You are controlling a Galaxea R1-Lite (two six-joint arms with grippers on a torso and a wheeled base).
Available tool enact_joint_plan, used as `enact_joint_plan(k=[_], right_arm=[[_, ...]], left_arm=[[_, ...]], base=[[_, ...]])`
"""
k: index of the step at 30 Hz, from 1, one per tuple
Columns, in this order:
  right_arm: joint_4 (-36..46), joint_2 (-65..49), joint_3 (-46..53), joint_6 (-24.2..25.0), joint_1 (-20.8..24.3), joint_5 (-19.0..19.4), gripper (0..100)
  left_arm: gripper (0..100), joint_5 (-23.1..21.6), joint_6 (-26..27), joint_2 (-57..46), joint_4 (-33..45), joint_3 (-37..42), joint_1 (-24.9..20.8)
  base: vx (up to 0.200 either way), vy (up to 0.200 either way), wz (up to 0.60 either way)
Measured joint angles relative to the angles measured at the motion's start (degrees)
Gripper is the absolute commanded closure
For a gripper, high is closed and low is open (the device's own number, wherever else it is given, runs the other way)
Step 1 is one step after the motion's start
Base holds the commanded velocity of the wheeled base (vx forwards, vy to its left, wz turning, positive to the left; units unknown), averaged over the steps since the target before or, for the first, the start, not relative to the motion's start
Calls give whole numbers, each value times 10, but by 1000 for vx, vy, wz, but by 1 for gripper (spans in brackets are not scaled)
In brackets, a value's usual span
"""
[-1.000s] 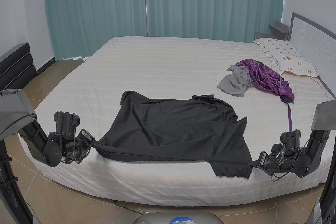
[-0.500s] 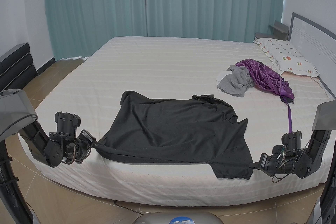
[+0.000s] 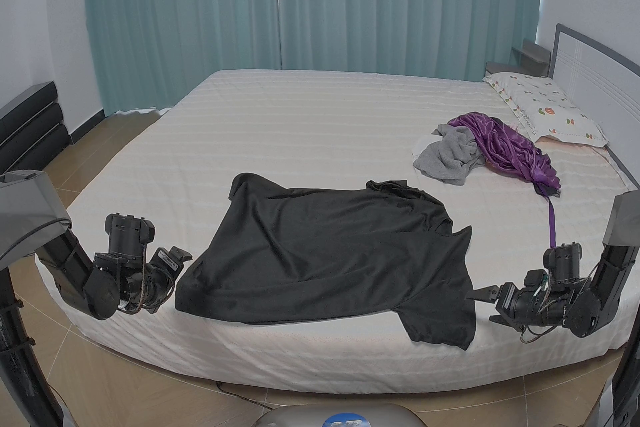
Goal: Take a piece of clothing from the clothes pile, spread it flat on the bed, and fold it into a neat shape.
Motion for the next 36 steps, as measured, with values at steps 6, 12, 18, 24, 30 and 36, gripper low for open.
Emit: enact_joint_plan(k=[6, 12, 18, 24, 30, 36], right_arm=[[0, -32, 0, 40, -16, 1, 0], [-1, -46, -2, 57, -20, 1, 0], [-1, -52, -2, 62, -20, 1, 0], [0, -52, -1, 62, -18, 1, 0], [0, -49, -3, 62, -18, 1, 0], [0, -47, -2, 63, -19, 7, 0]], left_arm=[[0, 0, 2, -20, 0, 5, 2], [0, -3, 0, -31, -13, 7, 6], [0, -21, -1, -35, -13, 10, 8], [0, -21, 0, -35, -12, 11, 8], [0, -22, -1, -35, -14, 11, 8], [0, -31, -5, -36, -12, 11, 8]], base=[[0, 0, 0], [33, 0, 0], [167, 0, 0], [0, 0, 0], [0, 0, 0], [0, 33, 0]])
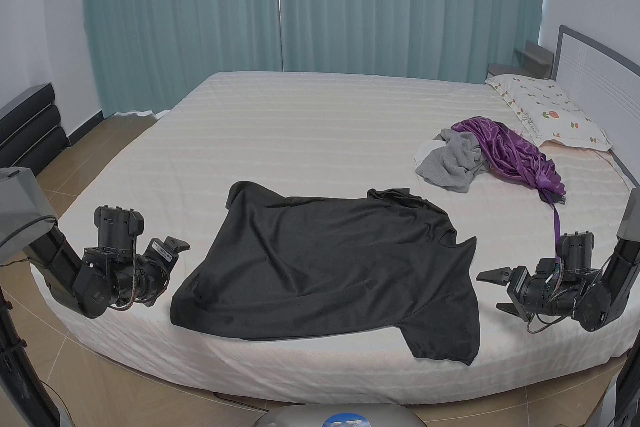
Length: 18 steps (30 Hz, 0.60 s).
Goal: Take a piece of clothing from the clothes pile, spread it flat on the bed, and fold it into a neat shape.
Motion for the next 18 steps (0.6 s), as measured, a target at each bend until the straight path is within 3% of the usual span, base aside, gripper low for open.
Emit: enact_joint_plan(k=[11, 18], right_arm=[[0, 0, 1, 0, -1, 6, 0], [-1, 0, -1, 0, -1, 7, 0]], left_arm=[[0, -17, -1, -1, 0, 4, 1], [0, -17, 0, 1, 0, 3, 1]], base=[[0, 200, 0], [0, 0, 0]])
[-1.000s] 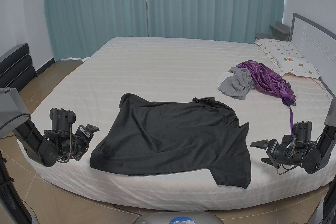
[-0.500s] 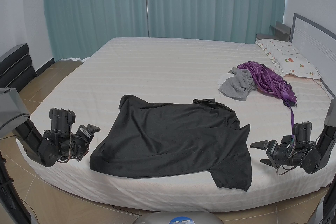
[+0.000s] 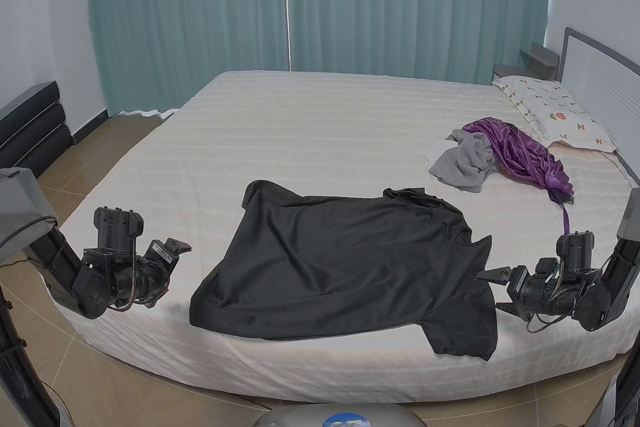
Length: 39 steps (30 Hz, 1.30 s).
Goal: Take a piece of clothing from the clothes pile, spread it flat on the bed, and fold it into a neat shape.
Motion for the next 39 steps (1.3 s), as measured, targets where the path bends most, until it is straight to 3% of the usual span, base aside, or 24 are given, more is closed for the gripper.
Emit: enact_joint_plan(k=[33, 39], right_arm=[[0, -1, -10, 10, 7, -1, 0], [0, 1, -10, 13, 10, -1, 0]], left_arm=[[0, 0, 1, 2, 1, -5, -15], [0, 0, 10, 22, 13, -72, -26]], base=[[18, 0, 0], [0, 0, 0]])
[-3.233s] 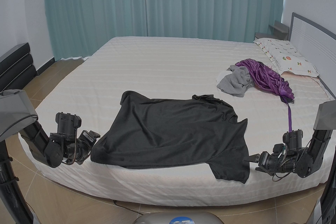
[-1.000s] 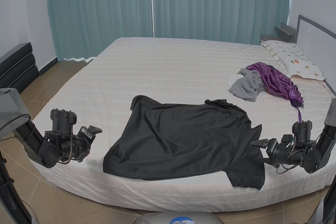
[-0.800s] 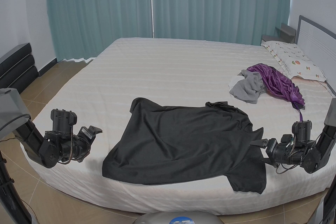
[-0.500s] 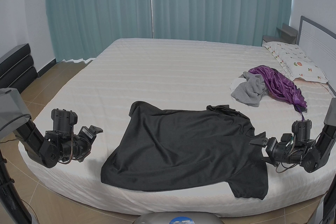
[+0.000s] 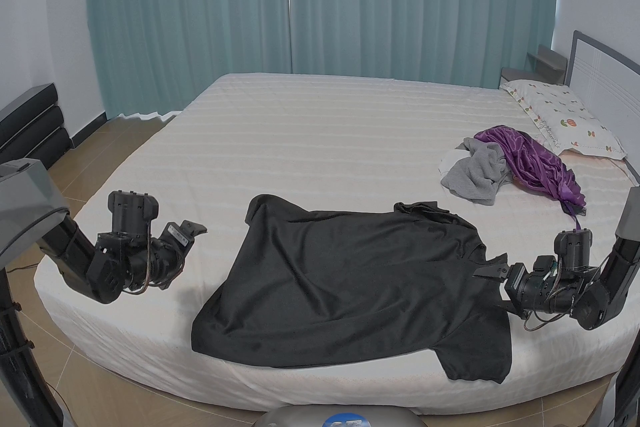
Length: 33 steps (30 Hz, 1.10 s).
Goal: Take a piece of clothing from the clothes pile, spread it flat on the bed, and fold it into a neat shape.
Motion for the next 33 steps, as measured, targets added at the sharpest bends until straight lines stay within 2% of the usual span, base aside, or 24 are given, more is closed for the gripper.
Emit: enact_joint_plan(k=[8, 11, 17, 26, 33], right_arm=[[0, 3, -3, 10, 5, 0, 0], [0, 5, -3, 14, 5, 0, 0], [0, 7, -3, 16, 6, 0, 0], [0, 6, 0, 15, 5, 0, 0], [0, 5, 2, 16, 6, 0, 0]], left_arm=[[0, -4, 42, 70, 56, -166, -15], [0, -10, 53, 102, 70, -203, -24], [0, -12, 40, 136, 75, -220, -38], [0, -6, 34, 147, 77, -224, -64], [0, 0, 36, 148, 76, -230, -69]], base=[[0, 0, 0], [0, 0, 0], [0, 0, 0], [0, -200, 0], [0, 0, 0]])
